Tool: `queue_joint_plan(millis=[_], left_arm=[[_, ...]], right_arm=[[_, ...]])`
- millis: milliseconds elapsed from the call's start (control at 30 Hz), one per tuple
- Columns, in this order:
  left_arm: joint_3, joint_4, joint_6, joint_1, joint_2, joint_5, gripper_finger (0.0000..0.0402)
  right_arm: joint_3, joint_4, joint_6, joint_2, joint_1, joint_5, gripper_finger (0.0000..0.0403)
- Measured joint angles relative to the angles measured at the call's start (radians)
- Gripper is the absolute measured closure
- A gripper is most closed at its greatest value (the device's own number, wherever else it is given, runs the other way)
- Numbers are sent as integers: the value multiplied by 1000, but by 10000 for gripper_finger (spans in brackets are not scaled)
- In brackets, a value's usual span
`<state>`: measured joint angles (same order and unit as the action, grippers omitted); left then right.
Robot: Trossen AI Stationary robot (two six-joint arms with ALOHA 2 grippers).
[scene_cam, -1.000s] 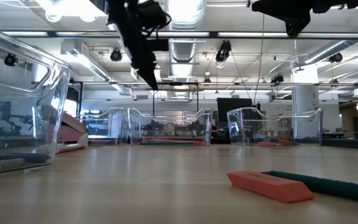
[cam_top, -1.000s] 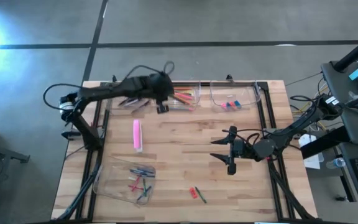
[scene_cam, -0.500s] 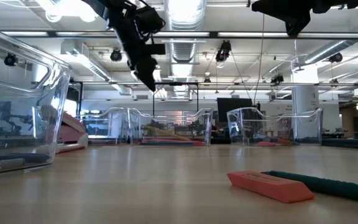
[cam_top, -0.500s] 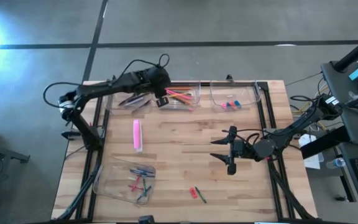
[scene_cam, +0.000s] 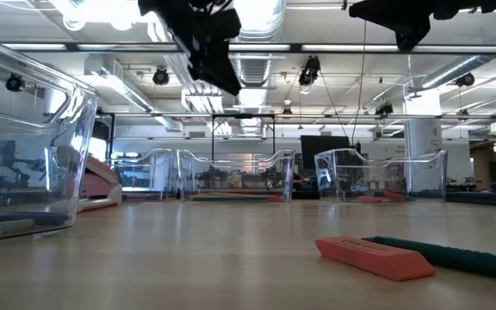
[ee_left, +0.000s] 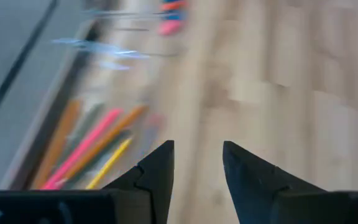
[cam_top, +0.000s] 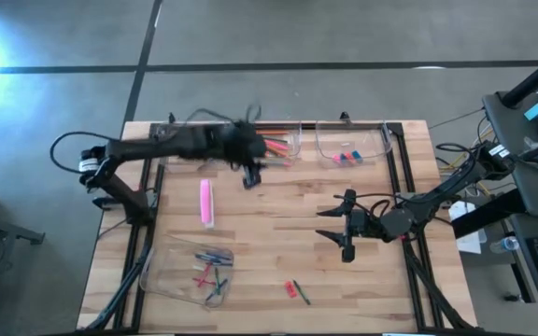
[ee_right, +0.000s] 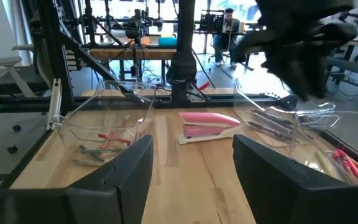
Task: Sort crayons/erasers/pens/pencils in bins
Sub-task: Put the green crayon into the bottom left transparent bin
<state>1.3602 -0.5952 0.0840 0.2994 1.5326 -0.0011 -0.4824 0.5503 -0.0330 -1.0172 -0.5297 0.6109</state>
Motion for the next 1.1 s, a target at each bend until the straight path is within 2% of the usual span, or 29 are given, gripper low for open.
queue_joint_plan(millis=[100, 200, 400, 533, 733, 833, 967, 1100], left_arm=[[-37, 66, -38, -89, -10, -8, 279], [-65, 205, -52, -161, -51, -11, 279], [-172, 375, -79, -251, -156, -32, 279], [-309, 524, -107, -292, -254, -90, 279], [-561, 772, -200, -349, -366, -106, 279], [-676, 811, -241, -397, -437, -121, 279], [-815, 868, -281, -470, -508, -206, 279], [-908, 950, -261, -509, -569, -238, 279]], right_arm=[[0, -3, -31, 0, 0, -9, 193], [0, -21, -53, 0, 0, -9, 193], [0, -23, -53, 0, 0, -9, 193], [0, -37, -105, -7, 0, -9, 193], [-5, -58, -115, -44, -8, -8, 193], [-30, -65, -106, -62, -51, -7, 193], [-87, -86, -162, -129, -74, 19, 193], [-191, -221, -281, -235, -75, 8, 193]])
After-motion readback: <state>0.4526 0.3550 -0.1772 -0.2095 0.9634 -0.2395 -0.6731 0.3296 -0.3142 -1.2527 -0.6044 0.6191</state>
